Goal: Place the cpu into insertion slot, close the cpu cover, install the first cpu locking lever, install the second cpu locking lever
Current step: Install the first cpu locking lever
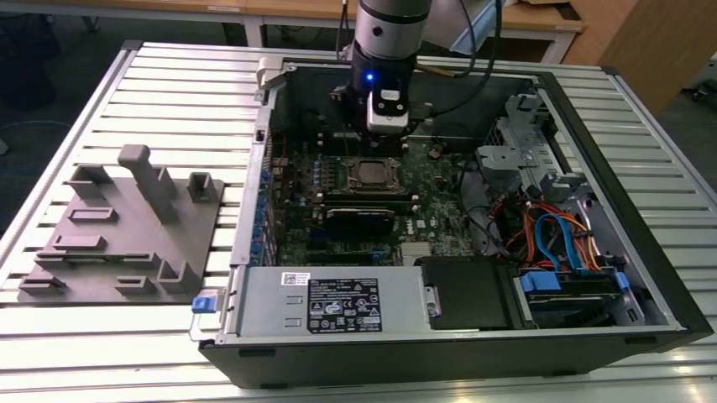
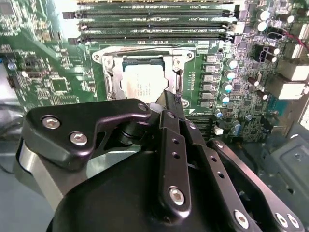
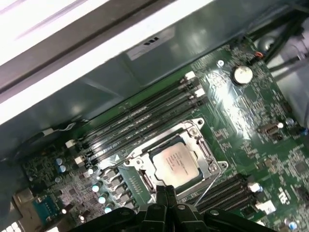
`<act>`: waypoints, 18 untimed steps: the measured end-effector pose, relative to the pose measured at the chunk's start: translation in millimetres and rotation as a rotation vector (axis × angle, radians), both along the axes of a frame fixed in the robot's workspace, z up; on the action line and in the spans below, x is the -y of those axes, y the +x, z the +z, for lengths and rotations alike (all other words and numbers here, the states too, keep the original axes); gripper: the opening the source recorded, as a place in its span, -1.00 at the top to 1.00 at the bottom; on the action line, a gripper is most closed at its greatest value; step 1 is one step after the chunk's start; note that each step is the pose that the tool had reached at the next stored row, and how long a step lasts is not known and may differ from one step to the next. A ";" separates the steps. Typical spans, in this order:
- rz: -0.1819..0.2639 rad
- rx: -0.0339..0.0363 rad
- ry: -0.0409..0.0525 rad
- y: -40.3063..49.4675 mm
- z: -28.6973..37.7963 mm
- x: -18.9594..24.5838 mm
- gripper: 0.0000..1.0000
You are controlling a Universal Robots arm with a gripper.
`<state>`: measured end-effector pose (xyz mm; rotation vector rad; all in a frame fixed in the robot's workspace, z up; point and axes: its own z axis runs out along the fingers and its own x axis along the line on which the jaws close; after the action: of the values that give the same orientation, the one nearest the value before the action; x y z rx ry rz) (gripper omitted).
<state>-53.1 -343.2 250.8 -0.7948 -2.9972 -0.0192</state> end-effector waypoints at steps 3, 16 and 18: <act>0.024 0.0015 0.0165 0.0 -0.6 0.0 0.80; 0.159 0.0163 0.0376 0.0 -2.2 0.0 0.80; 0.184 0.0176 0.0378 0.0 -2.3 0.0 0.80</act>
<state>-53.1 -343.2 248.5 -0.5153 -3.0631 -0.0770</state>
